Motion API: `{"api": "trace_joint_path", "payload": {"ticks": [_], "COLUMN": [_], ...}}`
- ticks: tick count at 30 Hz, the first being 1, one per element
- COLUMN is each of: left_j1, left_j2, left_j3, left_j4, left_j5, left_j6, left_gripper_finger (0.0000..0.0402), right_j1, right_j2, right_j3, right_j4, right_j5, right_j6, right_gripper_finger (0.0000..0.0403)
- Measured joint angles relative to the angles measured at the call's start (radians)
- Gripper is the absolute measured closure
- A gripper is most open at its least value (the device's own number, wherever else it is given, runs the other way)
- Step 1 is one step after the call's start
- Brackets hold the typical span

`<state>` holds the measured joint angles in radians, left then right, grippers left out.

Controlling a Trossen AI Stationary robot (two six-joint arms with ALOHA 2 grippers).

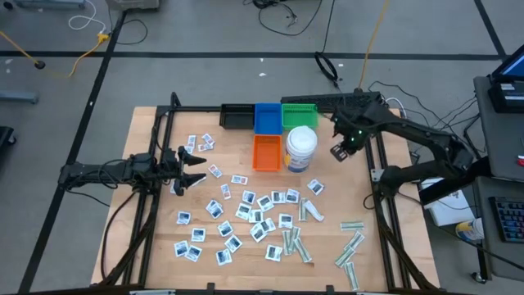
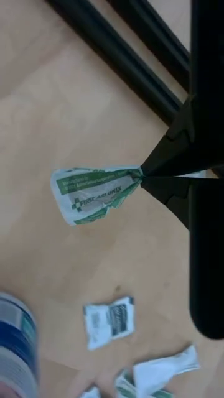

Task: Pick & Place First Aid Supplies
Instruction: Put the green bandage pack into the green bin

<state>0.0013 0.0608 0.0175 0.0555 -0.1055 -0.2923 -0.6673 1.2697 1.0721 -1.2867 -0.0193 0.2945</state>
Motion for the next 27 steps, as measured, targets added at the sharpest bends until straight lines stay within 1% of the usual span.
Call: {"api": "trace_joint_path", "payload": {"ticks": [3, 6, 12, 17, 27], "left_j1": [0.000, 0.000, 0.000, 0.000, 0.000], "left_j2": [0.000, 0.000, 0.000, 0.000, 0.000], "left_j3": [0.000, 0.000, 0.000, 0.000, 0.000], "left_j4": [0.000, 0.000, 0.000, 0.000, 0.000], "left_j5": [0.000, 0.000, 0.000, 0.000, 0.000], "left_j6": [0.000, 0.000, 0.000, 0.000, 0.000], "left_gripper_finger": [0.0096, 0.0096, 0.0096, 0.0096, 0.0096], "right_j1": [-0.048, -0.085, -0.146, -0.184, -0.220], "right_j2": [0.000, 0.019, 0.156, 0.308, 0.592], "right_j3": [0.000, 0.002, 0.094, 0.247, 0.632], "right_j4": [0.010, 0.066, 0.102, 0.102, 0.092], "right_j5": [0.000, -0.004, -0.007, -0.007, -0.008], "right_j6": [-0.002, -0.021, -0.076, -0.167, -0.315], "right_gripper_finger": [0.0403, 0.0403, 0.0403, 0.0403, 0.0403]}}
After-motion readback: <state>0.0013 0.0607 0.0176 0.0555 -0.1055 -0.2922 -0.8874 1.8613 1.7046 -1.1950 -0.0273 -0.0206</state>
